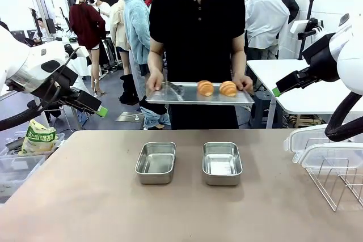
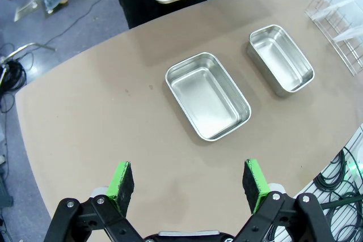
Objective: Place the bread in airtight containers.
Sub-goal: Lift both Airtight Container.
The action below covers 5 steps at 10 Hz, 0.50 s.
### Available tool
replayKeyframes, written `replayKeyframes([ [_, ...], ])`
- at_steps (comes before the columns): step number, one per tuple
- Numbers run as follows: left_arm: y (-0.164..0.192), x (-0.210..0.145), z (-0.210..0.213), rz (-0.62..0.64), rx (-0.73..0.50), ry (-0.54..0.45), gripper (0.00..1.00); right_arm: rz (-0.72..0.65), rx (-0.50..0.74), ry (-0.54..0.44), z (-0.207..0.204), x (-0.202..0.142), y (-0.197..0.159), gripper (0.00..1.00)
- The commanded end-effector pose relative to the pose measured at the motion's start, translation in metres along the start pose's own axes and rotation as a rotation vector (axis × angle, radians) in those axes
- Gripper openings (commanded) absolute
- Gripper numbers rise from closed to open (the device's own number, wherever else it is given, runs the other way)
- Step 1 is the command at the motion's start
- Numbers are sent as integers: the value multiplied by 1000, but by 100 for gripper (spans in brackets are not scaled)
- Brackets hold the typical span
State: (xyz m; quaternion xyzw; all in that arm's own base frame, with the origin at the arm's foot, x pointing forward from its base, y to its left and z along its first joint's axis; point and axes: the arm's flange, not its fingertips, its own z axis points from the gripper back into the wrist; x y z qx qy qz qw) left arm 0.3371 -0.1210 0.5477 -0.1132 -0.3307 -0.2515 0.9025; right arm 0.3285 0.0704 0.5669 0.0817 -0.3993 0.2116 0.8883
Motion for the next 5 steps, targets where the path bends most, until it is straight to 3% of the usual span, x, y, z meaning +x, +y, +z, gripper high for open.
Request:
replayKeyframes([
  [1,1,-1,0,10,-8,2,100,2,6,2,-1,0,1,100],
  [5,1,-1,0,10,-8,2,100,2,6,2,-1,0,1,100],
])
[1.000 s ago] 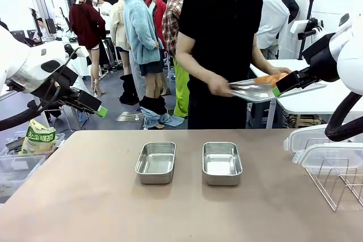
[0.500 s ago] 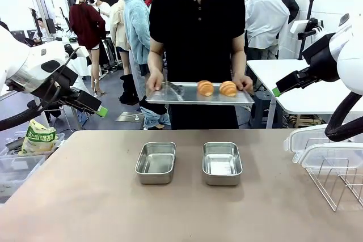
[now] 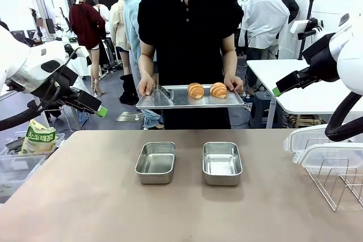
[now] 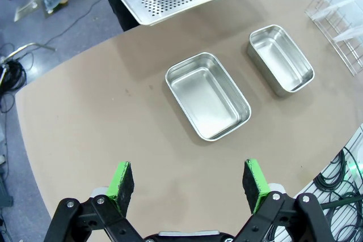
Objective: Place the bread in airtight containers.
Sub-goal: Lift both Airtight Container.
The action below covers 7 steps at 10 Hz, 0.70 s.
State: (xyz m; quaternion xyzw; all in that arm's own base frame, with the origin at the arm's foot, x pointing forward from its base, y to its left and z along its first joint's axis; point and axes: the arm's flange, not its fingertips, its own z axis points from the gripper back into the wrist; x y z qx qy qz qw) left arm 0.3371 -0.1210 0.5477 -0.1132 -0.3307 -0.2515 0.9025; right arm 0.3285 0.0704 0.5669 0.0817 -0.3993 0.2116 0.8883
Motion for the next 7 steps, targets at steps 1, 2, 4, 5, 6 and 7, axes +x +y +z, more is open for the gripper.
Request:
replayKeyframes([
  [1,1,-1,0,10,-8,2,100,2,6,2,-1,0,1,100],
  [2,1,-1,0,10,-8,2,100,2,6,2,-1,0,1,100],
  [4,1,-1,0,10,-8,2,100,2,6,2,-1,0,1,100],
  [5,1,-1,0,10,-8,2,100,2,6,2,-1,0,1,100],
  [6,1,-1,0,10,-8,2,100,2,6,2,-1,0,1,100],
  [7,1,-1,0,10,-8,2,100,2,6,2,-1,0,1,100],
])
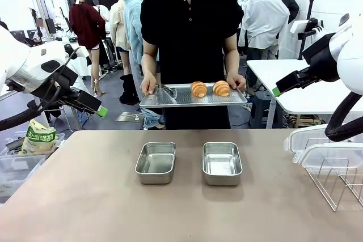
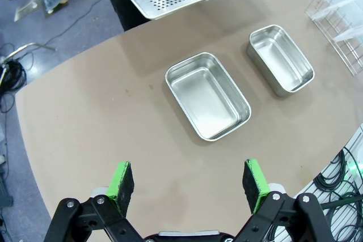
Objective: Place the bread in airtight containers.
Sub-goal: Lift both Airtight Container.
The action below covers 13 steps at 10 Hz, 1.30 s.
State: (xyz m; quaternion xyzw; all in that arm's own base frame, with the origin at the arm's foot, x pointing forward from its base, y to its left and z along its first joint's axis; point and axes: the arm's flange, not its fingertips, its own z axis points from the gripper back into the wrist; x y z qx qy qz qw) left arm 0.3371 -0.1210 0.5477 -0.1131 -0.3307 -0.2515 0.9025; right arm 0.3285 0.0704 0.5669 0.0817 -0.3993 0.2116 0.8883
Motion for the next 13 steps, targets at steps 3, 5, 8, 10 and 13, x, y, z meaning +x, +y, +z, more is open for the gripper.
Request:
replayKeyframes([
  [3,1,-1,0,10,-8,2,100,2,6,2,-1,0,1,100],
  [5,1,-1,0,10,-8,2,100,2,6,2,-1,0,1,100],
  [8,1,-1,0,10,-8,2,100,2,6,2,-1,0,1,100],
  [10,1,-1,0,10,-8,2,100,2,6,2,-1,0,1,100],
  [13,1,-1,0,10,-8,2,100,2,6,2,-1,0,1,100],
])
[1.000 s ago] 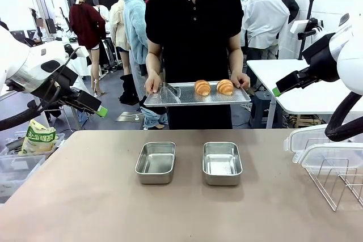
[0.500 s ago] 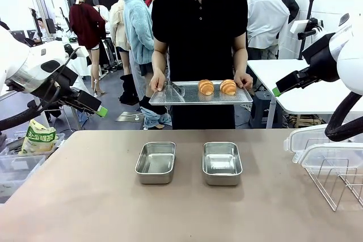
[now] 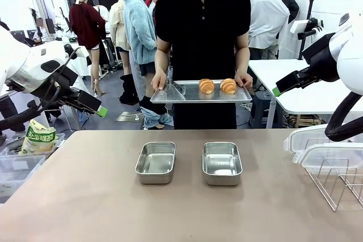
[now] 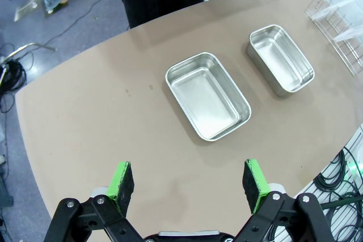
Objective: Place the bread in airtight containers.
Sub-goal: Lift both Airtight Container.
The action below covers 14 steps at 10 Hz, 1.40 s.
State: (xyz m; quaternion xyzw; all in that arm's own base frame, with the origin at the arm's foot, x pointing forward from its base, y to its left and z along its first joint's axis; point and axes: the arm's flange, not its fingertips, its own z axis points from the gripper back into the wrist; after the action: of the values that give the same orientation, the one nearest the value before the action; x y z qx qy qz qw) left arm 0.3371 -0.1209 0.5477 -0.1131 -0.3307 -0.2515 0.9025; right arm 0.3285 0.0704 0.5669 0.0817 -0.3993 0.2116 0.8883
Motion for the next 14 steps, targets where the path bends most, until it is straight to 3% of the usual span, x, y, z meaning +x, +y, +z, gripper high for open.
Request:
replayKeyframes([
  [1,1,-1,0,10,-8,2,100,2,6,2,-1,0,1,100],
  [12,0,0,0,0,0,0,100,0,0,0,0,0,0,100],
  [14,-5,8,-39,81,47,80,100,-50,-14,121,-54,8,9,100],
])
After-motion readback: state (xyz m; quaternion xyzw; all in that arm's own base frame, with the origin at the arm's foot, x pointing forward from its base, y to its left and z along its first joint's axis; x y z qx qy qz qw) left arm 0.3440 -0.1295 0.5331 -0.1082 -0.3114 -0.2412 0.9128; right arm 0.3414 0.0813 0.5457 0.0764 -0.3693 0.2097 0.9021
